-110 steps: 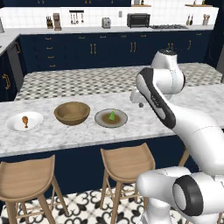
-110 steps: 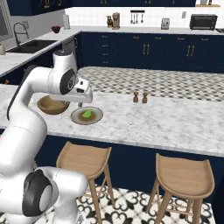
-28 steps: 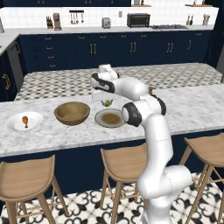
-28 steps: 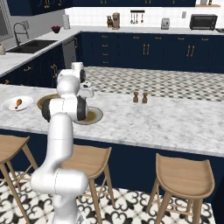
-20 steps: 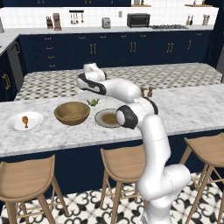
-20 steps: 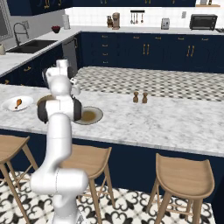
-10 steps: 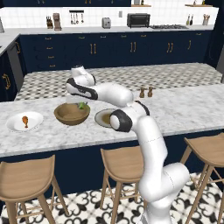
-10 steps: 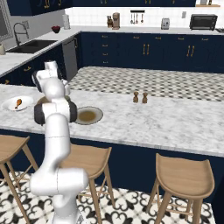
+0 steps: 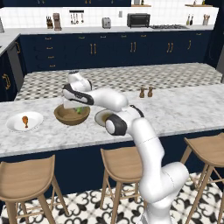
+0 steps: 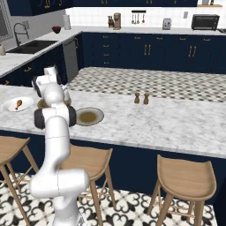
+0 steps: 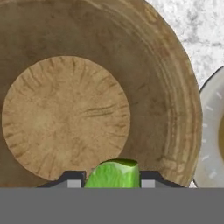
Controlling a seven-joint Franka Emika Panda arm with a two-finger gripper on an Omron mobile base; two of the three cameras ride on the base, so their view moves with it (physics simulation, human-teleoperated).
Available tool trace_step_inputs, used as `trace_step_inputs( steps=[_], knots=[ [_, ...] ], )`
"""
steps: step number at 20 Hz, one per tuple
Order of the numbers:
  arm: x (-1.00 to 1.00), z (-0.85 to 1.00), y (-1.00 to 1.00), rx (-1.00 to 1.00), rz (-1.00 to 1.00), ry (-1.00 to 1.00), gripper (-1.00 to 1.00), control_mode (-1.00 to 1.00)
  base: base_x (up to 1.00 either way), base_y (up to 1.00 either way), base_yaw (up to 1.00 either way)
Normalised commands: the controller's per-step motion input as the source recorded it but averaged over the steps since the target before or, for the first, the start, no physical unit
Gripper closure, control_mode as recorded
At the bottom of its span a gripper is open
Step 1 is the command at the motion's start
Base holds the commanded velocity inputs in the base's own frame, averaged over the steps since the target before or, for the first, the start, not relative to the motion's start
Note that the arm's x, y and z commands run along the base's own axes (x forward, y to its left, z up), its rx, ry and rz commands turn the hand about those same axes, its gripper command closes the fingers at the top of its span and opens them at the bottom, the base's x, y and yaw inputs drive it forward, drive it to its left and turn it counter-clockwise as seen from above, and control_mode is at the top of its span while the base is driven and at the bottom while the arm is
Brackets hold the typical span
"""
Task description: Pick the chicken drumstick and lemon wedge from their plates and place them in the bowl. Then put the bowl in the fridge.
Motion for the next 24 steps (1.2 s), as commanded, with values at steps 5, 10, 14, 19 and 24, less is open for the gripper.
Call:
trace_step_inputs(
  steps=[5, 10, 14, 19, 24],
  knots=[
    [0.00, -0.27, 0.00, 0.00, 0.00, 0.01, -1.00, -1.00, 0.00, 0.00, 0.00],
    [0.02, -0.06, 0.00, 0.00, 0.00, 0.00, -1.00, -1.00, 0.00, 0.00, 0.00],
    [0.00, 0.05, -0.04, 0.00, 0.00, -0.01, -1.00, -1.00, 0.00, 0.00, 0.00],
    [-0.07, 0.12, -0.17, 0.00, 0.00, -0.07, -1.00, -1.00, 0.00, 0.00, 0.00],
    [-0.61, 0.34, -0.78, 0.03, 0.00, -0.15, -1.00, -1.00, 0.00, 0.00, 0.00]
  ],
)
